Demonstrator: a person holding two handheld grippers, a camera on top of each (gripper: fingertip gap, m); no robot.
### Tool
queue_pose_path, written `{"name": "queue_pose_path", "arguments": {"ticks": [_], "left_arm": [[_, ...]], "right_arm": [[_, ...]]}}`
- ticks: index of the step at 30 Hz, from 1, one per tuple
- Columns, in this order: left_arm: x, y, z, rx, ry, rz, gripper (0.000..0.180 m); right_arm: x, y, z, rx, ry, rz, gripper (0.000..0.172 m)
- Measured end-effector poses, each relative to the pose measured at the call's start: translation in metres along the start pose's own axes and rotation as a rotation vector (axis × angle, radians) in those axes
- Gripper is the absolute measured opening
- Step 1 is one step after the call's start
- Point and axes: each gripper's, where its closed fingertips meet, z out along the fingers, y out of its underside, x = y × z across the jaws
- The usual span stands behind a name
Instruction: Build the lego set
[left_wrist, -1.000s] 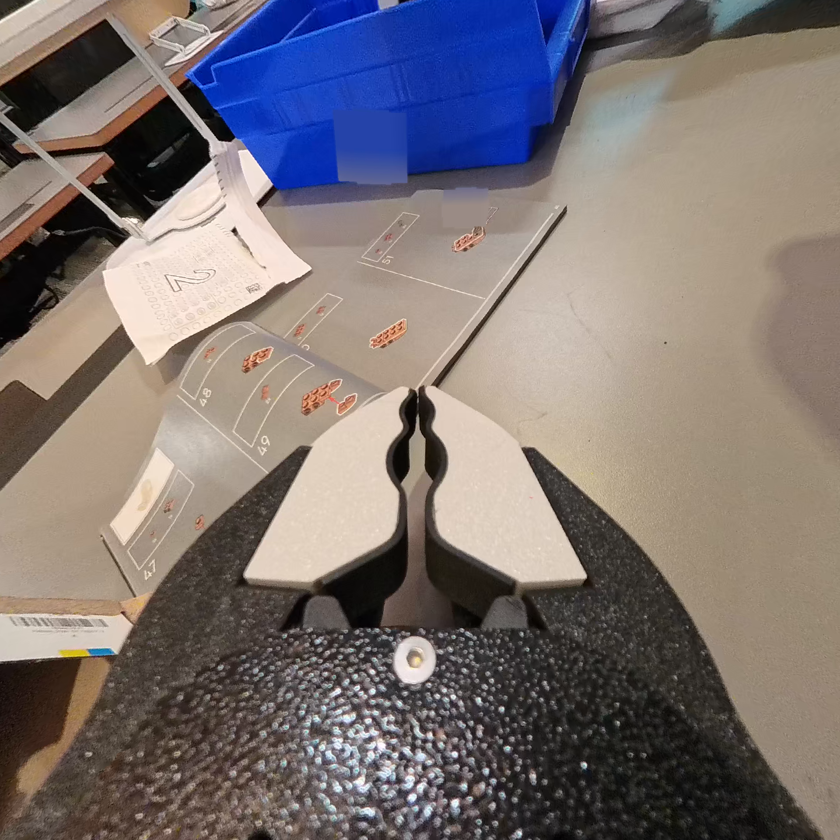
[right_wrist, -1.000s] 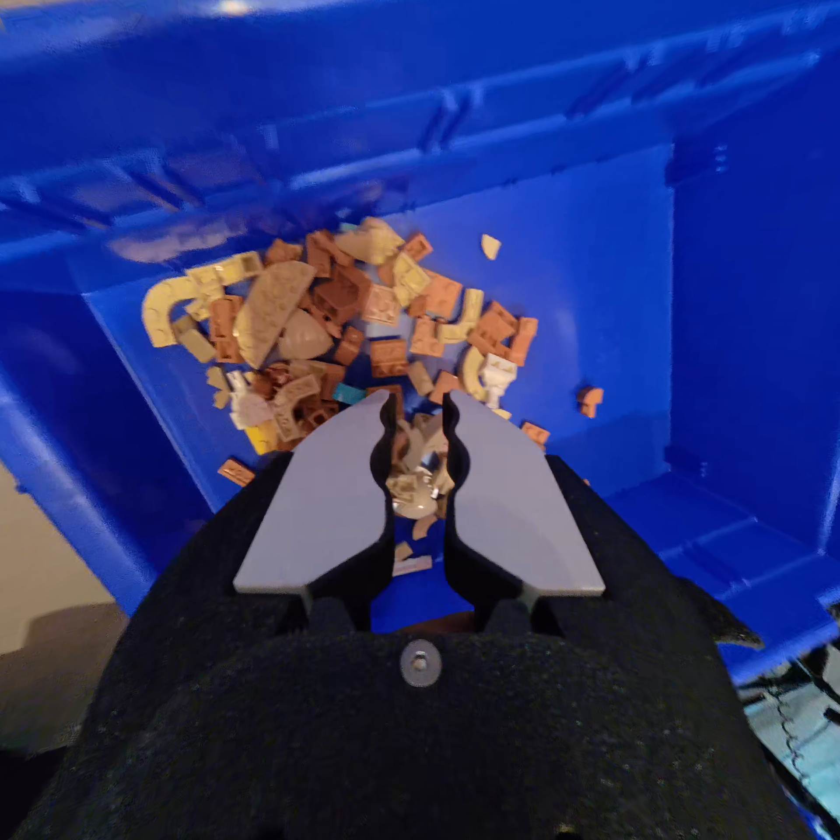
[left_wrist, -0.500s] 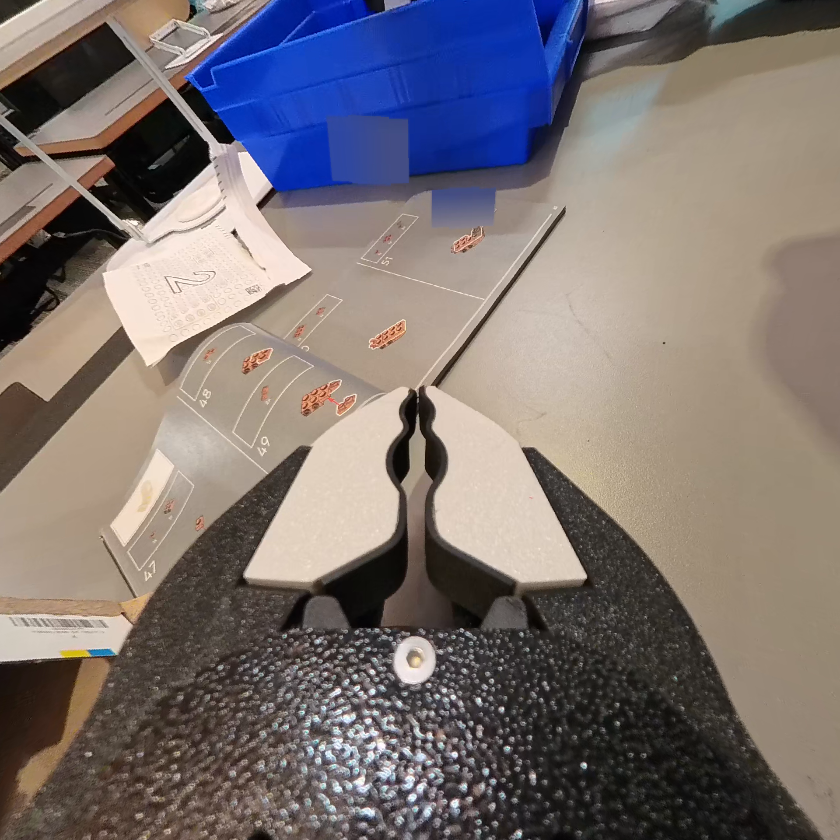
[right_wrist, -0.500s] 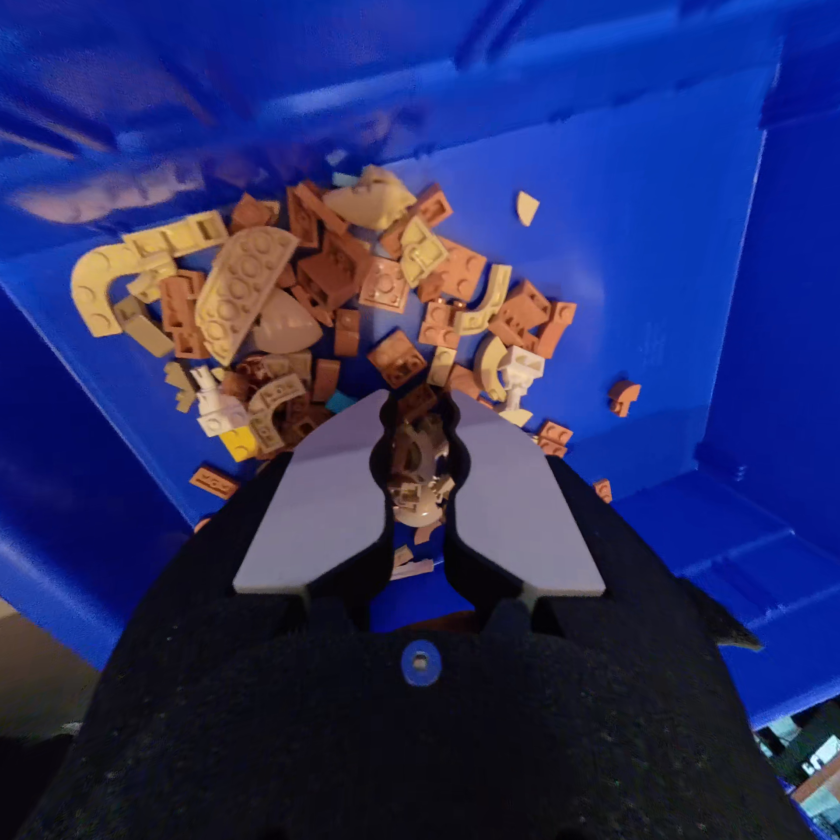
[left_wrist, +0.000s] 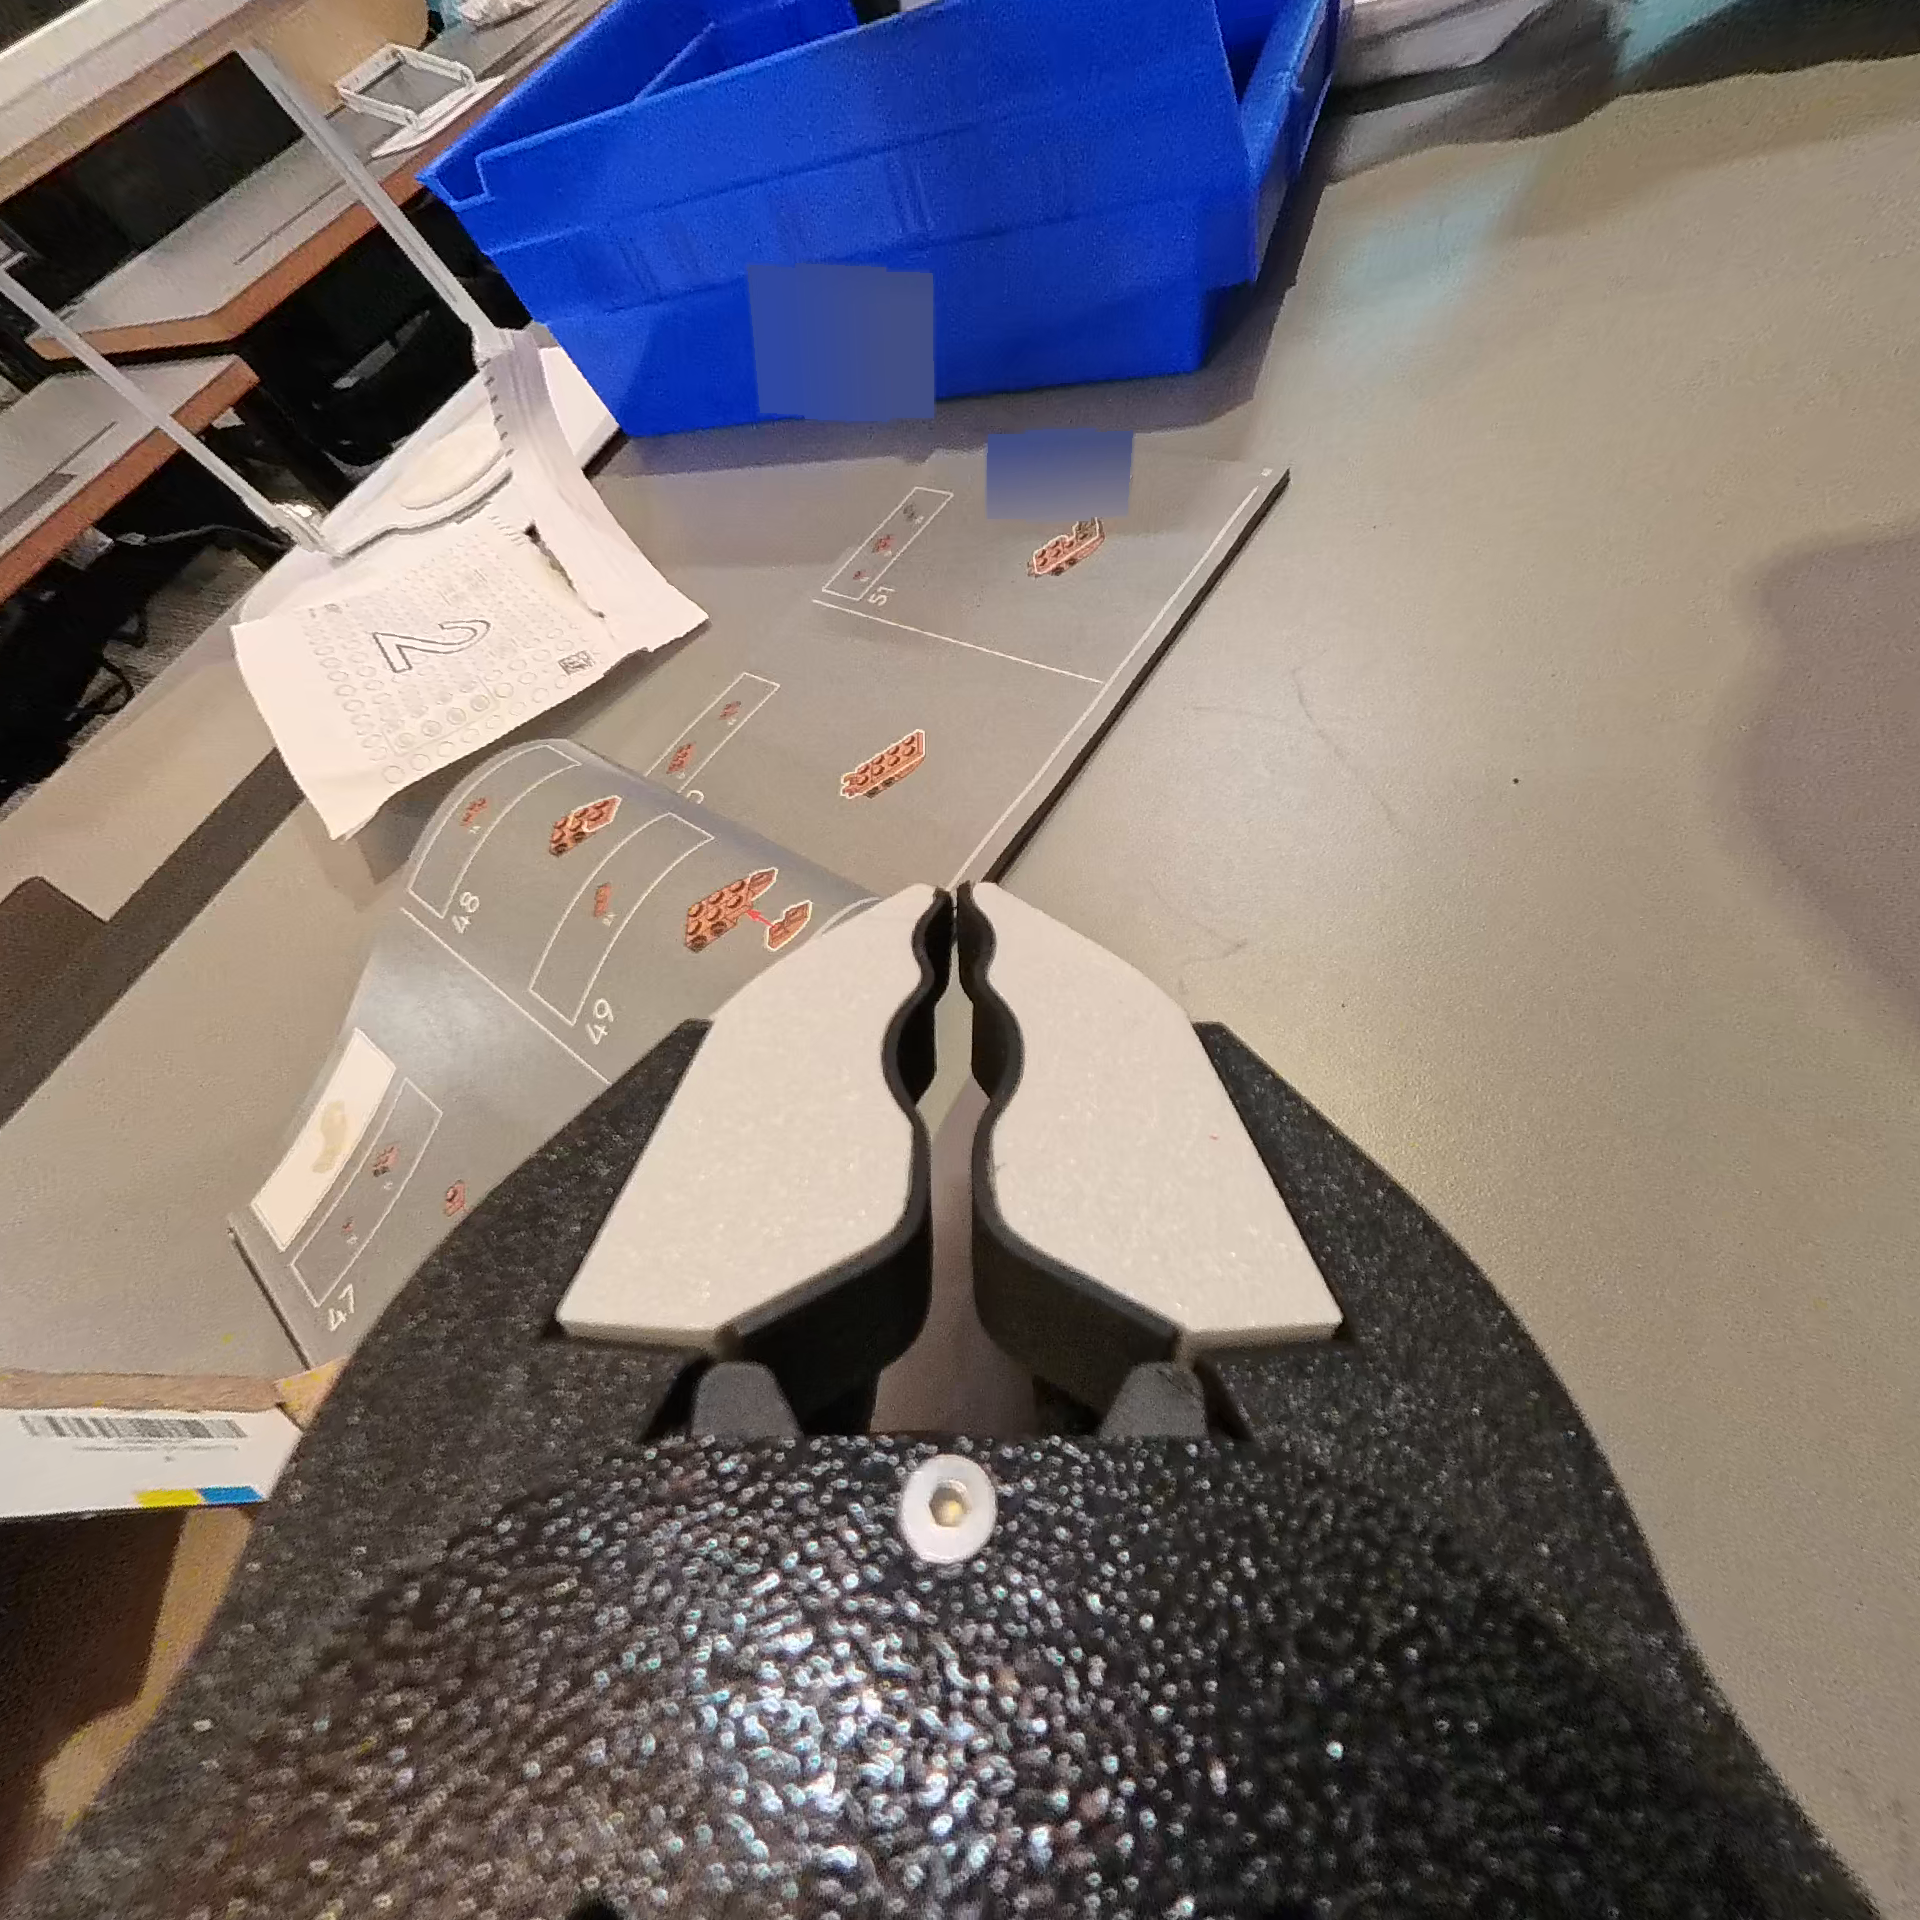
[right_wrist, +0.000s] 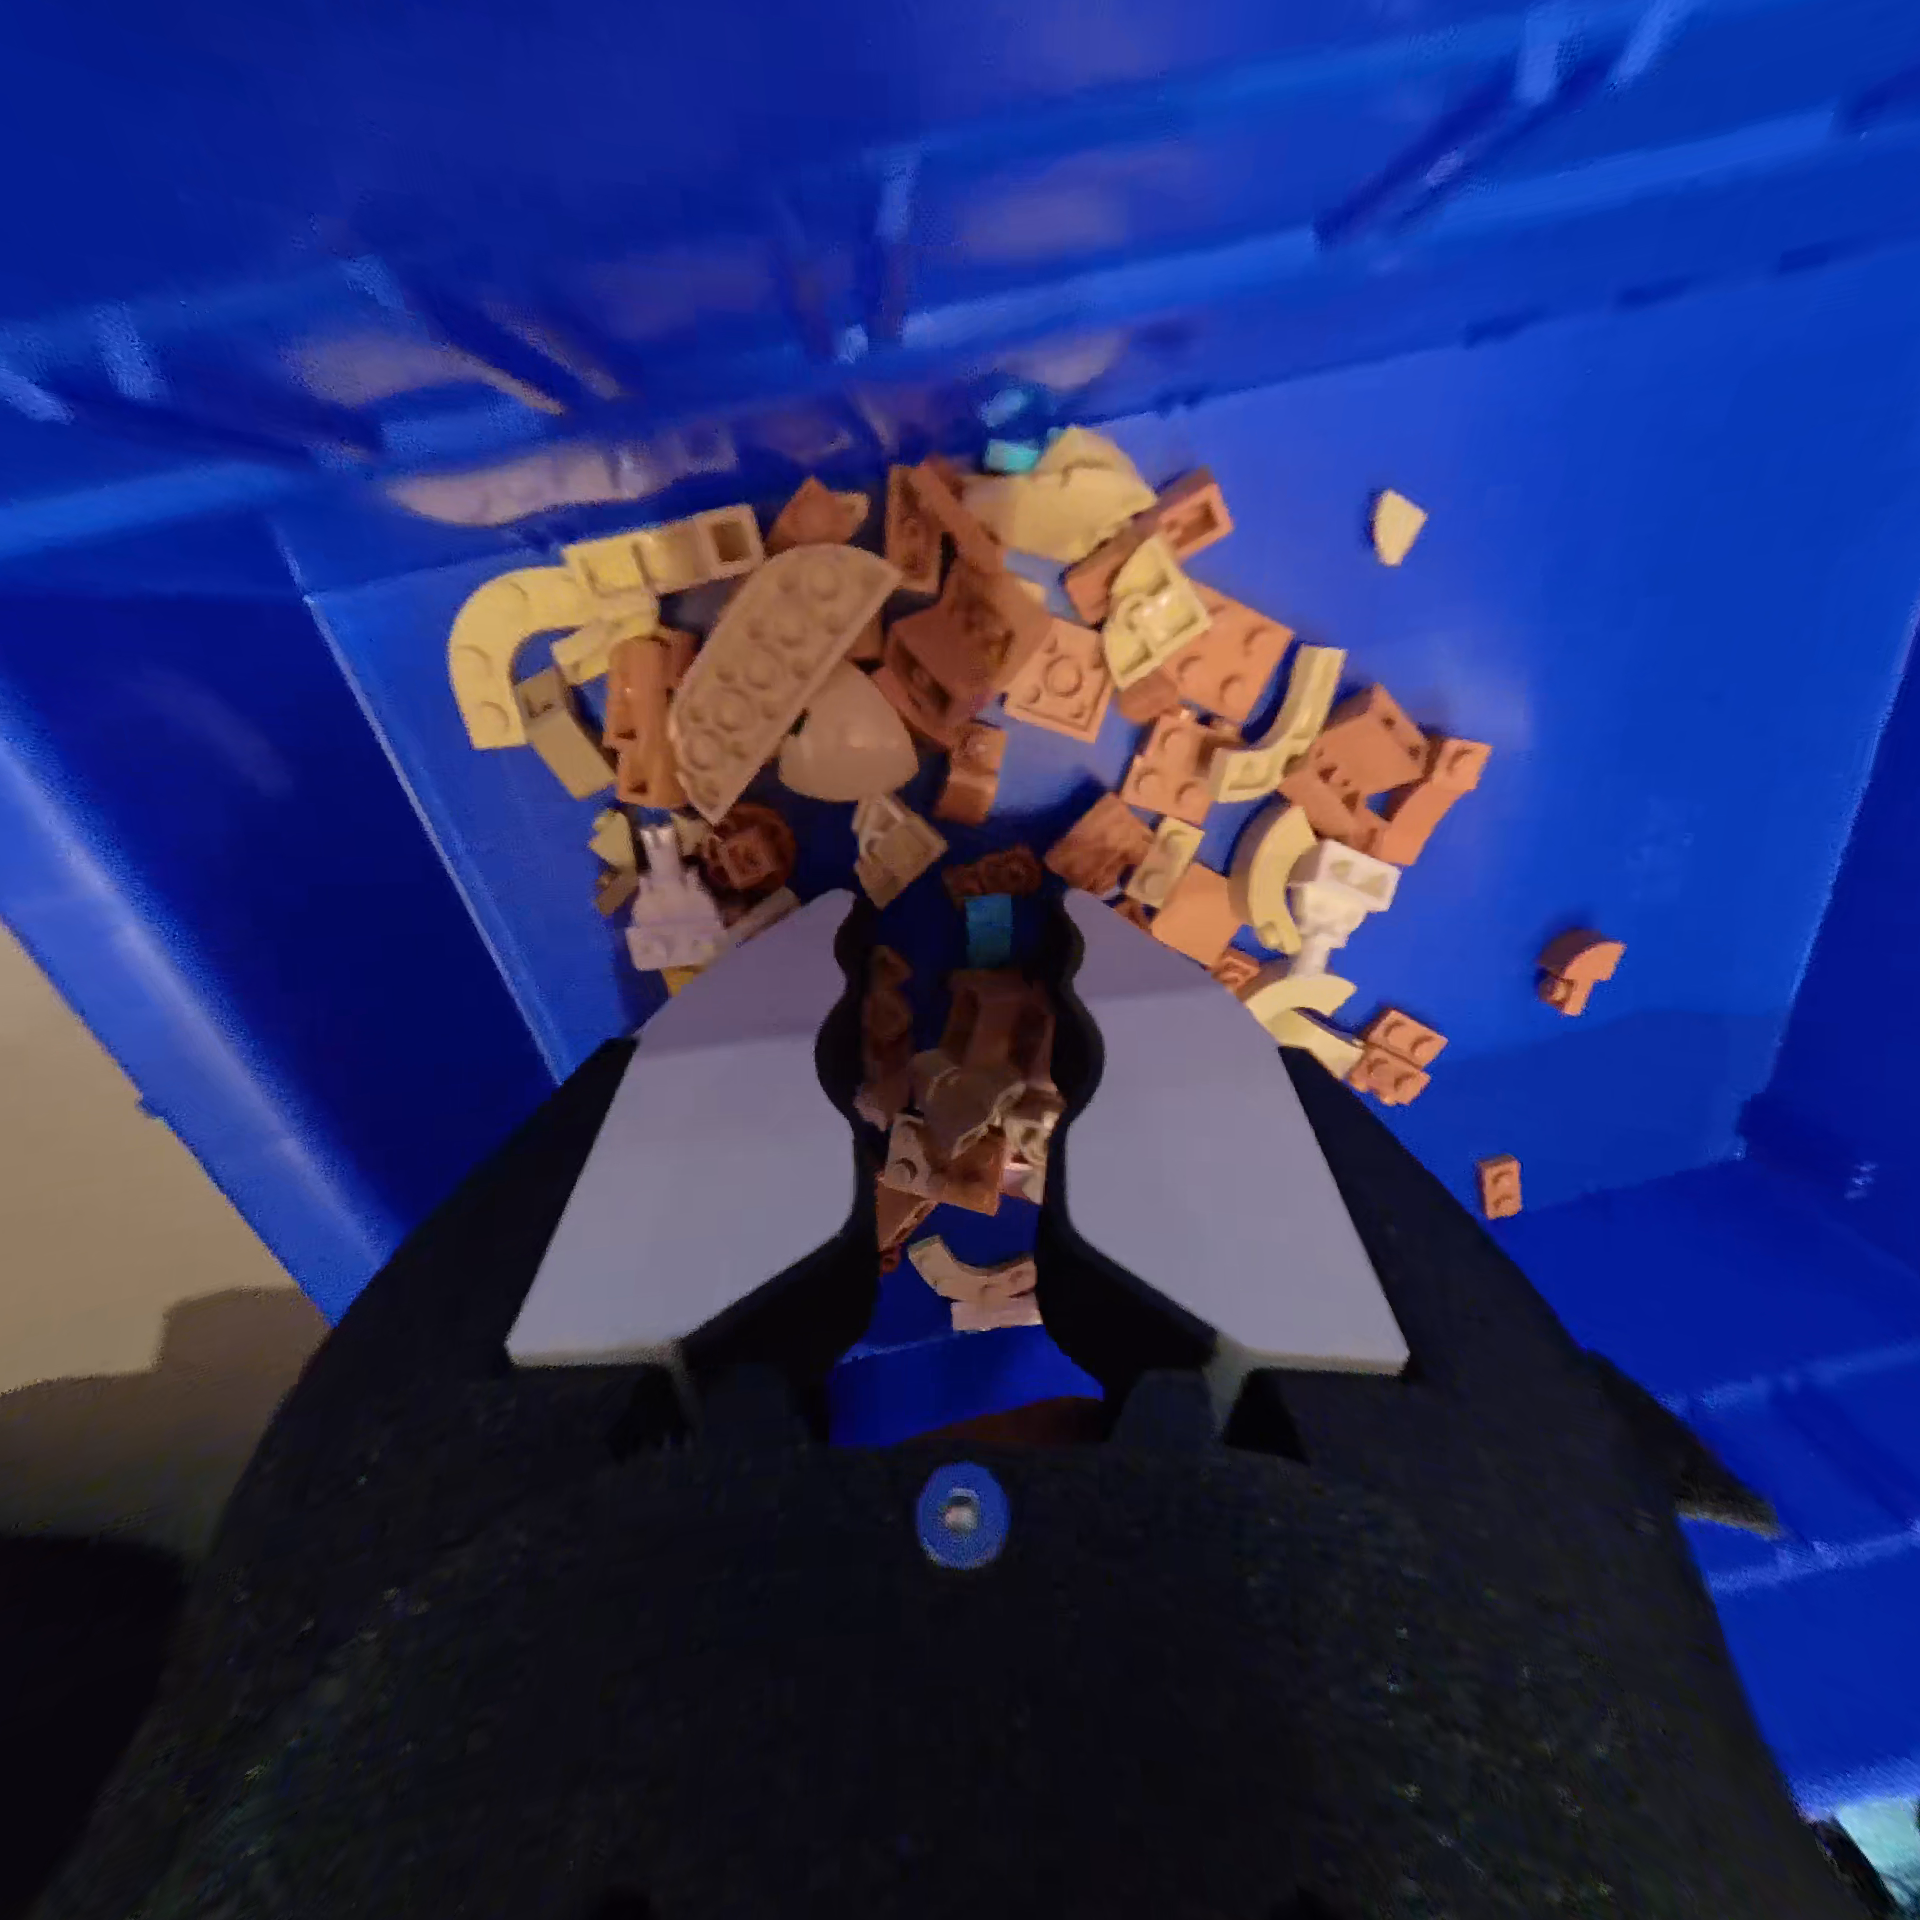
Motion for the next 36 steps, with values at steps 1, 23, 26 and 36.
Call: {"name": "queue_pose_path", "arguments": {"ticks": [1,23,26,36], "left_arm": [[0.000,0.000,0.000,0.000,0.000,0.000,0.000],[0.000,0.000,0.000,-0.004,0.001,0.003,0.000],[0.001,0.001,0.000,-0.006,0.001,0.004,0.000],[0.001,0.001,0.001,-0.008,0.000,0.006,0.000]], "right_arm": [[0.003,0.004,0.000,-0.017,0.019,-0.001,0.032],[0.018,0.026,-0.004,-0.088,0.084,0.062,0.034],[0.027,0.024,-0.010,-0.062,0.128,0.081,0.033],[0.032,0.015,-0.030,-0.020,0.208,0.066,0.030]]}}
